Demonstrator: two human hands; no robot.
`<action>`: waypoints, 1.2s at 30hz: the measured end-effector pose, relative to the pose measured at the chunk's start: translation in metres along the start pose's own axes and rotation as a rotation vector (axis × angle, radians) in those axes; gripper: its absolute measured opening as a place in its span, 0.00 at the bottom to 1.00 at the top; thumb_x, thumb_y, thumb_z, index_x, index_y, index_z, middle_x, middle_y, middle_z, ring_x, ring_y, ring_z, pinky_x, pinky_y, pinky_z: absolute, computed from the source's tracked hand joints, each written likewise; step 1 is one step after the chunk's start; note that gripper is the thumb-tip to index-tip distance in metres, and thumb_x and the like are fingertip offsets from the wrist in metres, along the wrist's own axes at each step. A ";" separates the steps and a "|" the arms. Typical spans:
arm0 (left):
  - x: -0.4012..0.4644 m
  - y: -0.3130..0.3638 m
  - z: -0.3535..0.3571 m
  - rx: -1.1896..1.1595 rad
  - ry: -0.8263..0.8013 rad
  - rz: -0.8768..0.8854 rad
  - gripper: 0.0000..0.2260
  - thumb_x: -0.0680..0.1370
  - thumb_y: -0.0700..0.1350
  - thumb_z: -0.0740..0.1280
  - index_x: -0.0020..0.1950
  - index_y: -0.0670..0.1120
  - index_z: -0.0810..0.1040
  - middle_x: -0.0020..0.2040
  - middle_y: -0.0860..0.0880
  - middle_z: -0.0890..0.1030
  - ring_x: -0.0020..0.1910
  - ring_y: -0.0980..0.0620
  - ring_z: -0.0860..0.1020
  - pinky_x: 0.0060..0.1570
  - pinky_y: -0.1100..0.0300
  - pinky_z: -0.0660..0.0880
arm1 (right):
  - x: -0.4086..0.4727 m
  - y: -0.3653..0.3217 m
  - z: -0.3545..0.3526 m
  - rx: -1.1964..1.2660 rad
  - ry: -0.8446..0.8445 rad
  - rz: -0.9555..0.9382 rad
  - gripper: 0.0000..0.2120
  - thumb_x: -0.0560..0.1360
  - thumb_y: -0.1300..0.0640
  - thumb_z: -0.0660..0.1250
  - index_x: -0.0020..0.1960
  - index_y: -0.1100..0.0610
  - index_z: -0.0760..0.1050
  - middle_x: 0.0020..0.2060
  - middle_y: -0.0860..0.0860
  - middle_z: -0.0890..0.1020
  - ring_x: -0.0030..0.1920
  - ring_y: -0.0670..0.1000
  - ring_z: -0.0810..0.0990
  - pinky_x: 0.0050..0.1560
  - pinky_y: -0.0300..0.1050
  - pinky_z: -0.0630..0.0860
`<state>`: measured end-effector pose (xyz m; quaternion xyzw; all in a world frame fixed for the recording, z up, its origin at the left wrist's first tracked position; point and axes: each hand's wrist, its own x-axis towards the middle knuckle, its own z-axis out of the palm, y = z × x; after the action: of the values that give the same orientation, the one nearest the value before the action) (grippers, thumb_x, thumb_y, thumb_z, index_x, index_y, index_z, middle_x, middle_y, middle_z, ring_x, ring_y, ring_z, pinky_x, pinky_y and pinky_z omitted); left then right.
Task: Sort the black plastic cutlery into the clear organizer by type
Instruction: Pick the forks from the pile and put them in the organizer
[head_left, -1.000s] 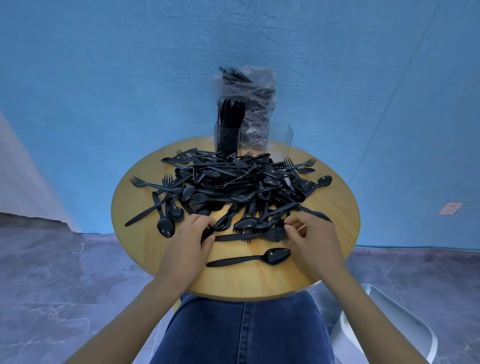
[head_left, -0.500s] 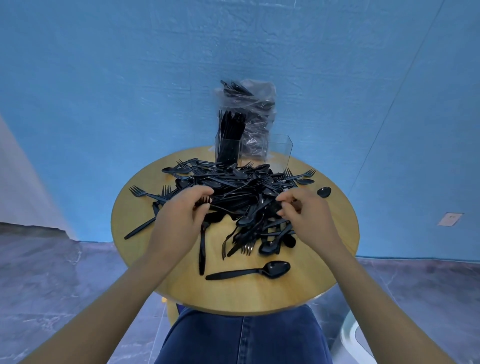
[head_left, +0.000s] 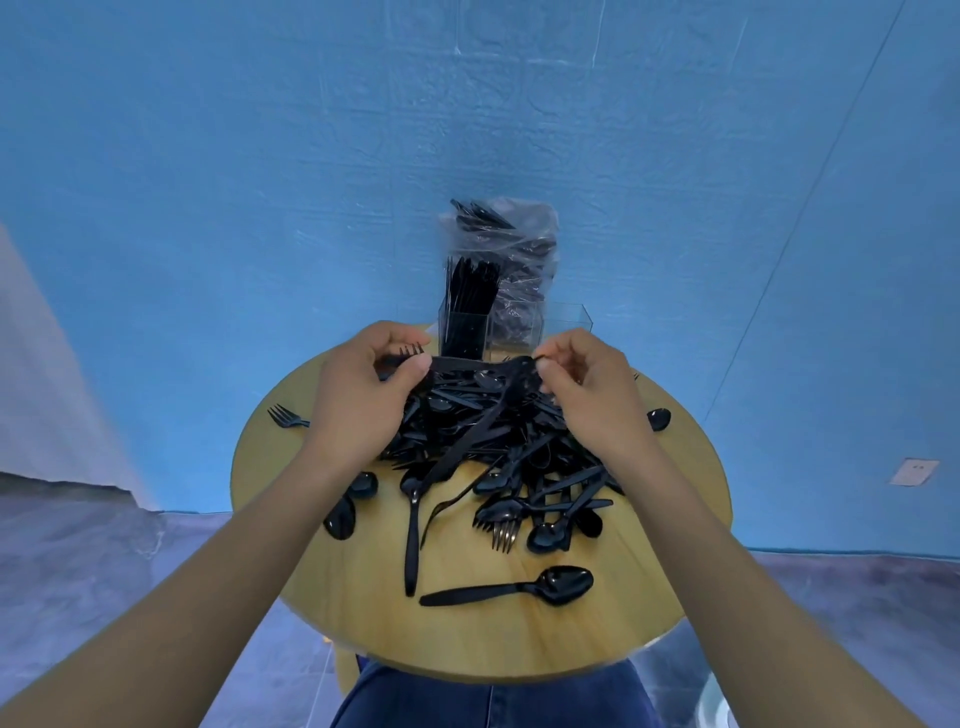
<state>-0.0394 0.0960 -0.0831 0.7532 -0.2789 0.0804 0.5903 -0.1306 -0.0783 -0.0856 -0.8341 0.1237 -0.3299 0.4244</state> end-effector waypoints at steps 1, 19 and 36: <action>0.000 -0.001 0.001 -0.014 0.001 -0.007 0.05 0.77 0.40 0.67 0.49 0.50 0.78 0.42 0.57 0.79 0.43 0.63 0.77 0.50 0.61 0.75 | -0.002 0.004 0.000 0.024 0.044 0.036 0.11 0.78 0.62 0.62 0.43 0.47 0.73 0.38 0.46 0.76 0.42 0.49 0.77 0.45 0.41 0.75; -0.006 -0.013 0.018 -0.134 -0.098 -0.115 0.08 0.73 0.40 0.72 0.46 0.53 0.78 0.42 0.55 0.81 0.43 0.58 0.80 0.45 0.65 0.75 | -0.010 0.015 0.002 0.747 0.159 0.426 0.07 0.78 0.66 0.62 0.43 0.60 0.75 0.40 0.54 0.78 0.37 0.47 0.77 0.38 0.36 0.80; 0.006 -0.002 0.019 -0.268 -0.097 -0.081 0.07 0.75 0.40 0.69 0.47 0.54 0.79 0.37 0.55 0.80 0.39 0.61 0.79 0.44 0.70 0.76 | -0.009 0.005 -0.015 0.256 -0.027 0.109 0.12 0.77 0.66 0.65 0.40 0.50 0.76 0.36 0.48 0.78 0.31 0.39 0.74 0.33 0.32 0.72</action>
<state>-0.0374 0.0770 -0.0875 0.6813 -0.2847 -0.0181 0.6741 -0.1465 -0.0864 -0.0874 -0.7694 0.1200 -0.3082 0.5465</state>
